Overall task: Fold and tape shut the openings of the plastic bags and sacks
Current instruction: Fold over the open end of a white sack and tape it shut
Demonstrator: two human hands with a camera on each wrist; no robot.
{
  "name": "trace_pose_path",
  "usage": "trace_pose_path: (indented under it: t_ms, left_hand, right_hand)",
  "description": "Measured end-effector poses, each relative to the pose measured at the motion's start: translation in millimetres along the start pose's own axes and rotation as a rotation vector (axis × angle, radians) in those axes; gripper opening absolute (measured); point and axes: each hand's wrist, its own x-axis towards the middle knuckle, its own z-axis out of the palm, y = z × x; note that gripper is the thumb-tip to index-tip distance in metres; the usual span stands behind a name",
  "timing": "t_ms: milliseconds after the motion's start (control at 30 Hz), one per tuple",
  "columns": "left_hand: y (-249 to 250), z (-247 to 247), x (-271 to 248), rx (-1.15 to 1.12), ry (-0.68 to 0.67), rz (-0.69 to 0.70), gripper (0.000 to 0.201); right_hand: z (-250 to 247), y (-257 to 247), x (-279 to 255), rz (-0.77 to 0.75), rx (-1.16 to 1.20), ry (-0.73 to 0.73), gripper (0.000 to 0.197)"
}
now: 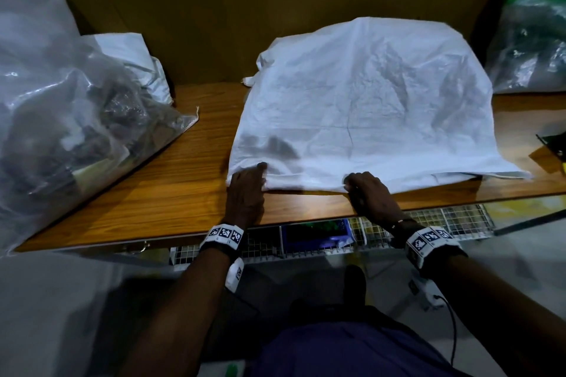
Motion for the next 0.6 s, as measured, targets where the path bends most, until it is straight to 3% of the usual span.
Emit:
trace_pose_path:
  t_ms: [133,200,300,367,433,500,600]
  left_hand:
    - [2,-3,8,0.026,-0.008,-0.019,0.044]
    - [9,-4,17,0.069,0.025,-0.043,0.042]
    - [28,-1,28,0.041,0.0,0.033,0.06]
    - [63,7,36,-0.061,-0.051,0.053,0.063]
    - [103,23,41,-0.14,-0.087,0.105,0.052]
    - [137,43,40,-0.207,-0.116,0.125,0.028]
    - [157,64,42,-0.337,-0.074,-0.032,0.015]
  right_hand:
    - [-1,5,8,0.072,0.066,0.008,0.026]
    - [-7,8,15,0.114,0.094,0.017,0.022]
    - [-9,4,20,0.146,0.117,0.009,0.012]
    - [-12,7,21,0.165,0.158,0.028,0.018]
    - [-16,13,24,0.191,0.203,0.052,0.03]
    - [-17,16,27,0.2,0.19,0.04,0.035]
    - [-23,22,27,0.136,0.057,-0.063,0.03]
